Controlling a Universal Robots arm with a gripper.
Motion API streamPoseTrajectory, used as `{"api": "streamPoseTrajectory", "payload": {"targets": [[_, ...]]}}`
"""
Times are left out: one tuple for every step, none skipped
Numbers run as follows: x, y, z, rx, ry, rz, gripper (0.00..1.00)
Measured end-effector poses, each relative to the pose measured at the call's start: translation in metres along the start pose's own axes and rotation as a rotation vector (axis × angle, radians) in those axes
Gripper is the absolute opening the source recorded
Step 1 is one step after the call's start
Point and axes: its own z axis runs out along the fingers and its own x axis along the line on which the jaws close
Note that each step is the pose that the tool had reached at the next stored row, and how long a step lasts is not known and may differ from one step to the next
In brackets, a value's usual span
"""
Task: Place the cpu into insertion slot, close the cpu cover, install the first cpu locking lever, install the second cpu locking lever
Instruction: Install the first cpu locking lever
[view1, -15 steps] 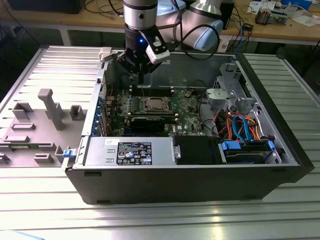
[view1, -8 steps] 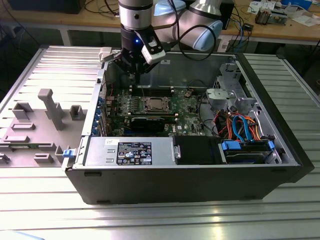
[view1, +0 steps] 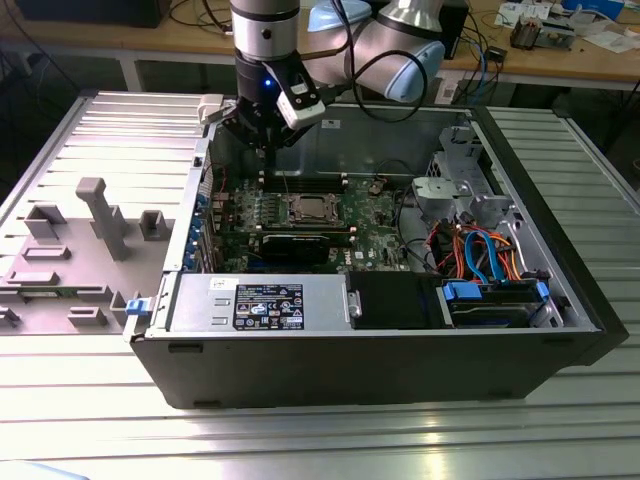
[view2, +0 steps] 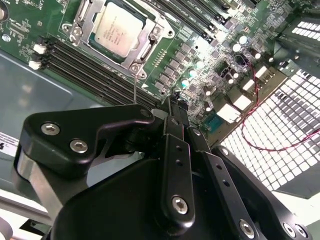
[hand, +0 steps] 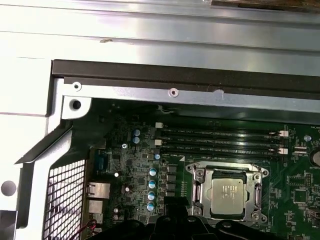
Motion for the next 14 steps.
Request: {"api": "streamPoseTrajectory", "payload": {"targets": [[0.0010, 0.0000, 0.0005, 0.0001, 0.0001, 0.000, 0.11], [0.0022, 0.0001, 0.0013, 0.0002, 0.0002, 0.000, 0.11], [0.0032, 0.0001, 0.0019, 0.0000, 0.0000, 0.000, 0.11], [0.0034, 0.0002, 0.0026, -0.0003, -0.0001, 0.000, 0.11], [0.0034, 0.0009, 0.0033, -0.0007, 0.0001, 0.000, 0.11], [0.0034, 0.0016, 0.0040, -0.0013, -0.0001, 0.000, 0.11], [0.0033, 0.0026, 0.0047, -0.0021, -0.0001, 0.000, 0.11], [0.0032, 0.0039, 0.0055, -0.0029, -0.0002, 0.000, 0.11], [0.0030, 0.0068, 0.0070, -0.0052, -0.0004, 0.000, 0.11], [0.0029, 0.0089, 0.0083, -0.0093, -0.0006, 0.000, 0.11], [0.0028, 0.0108, 0.0096, -0.0156, -0.0010, 0.000, 0.11], [0.0027, 0.0118, 0.0108, -0.0186, -0.0014, 0.000, 0.11], [0.0026, 0.0134, 0.0128, -0.0220, -0.0015, 0.000, 0.11], [0.0024, 0.0145, 0.0140, -0.0235, -0.0015, 0.000, 0.11]]}}
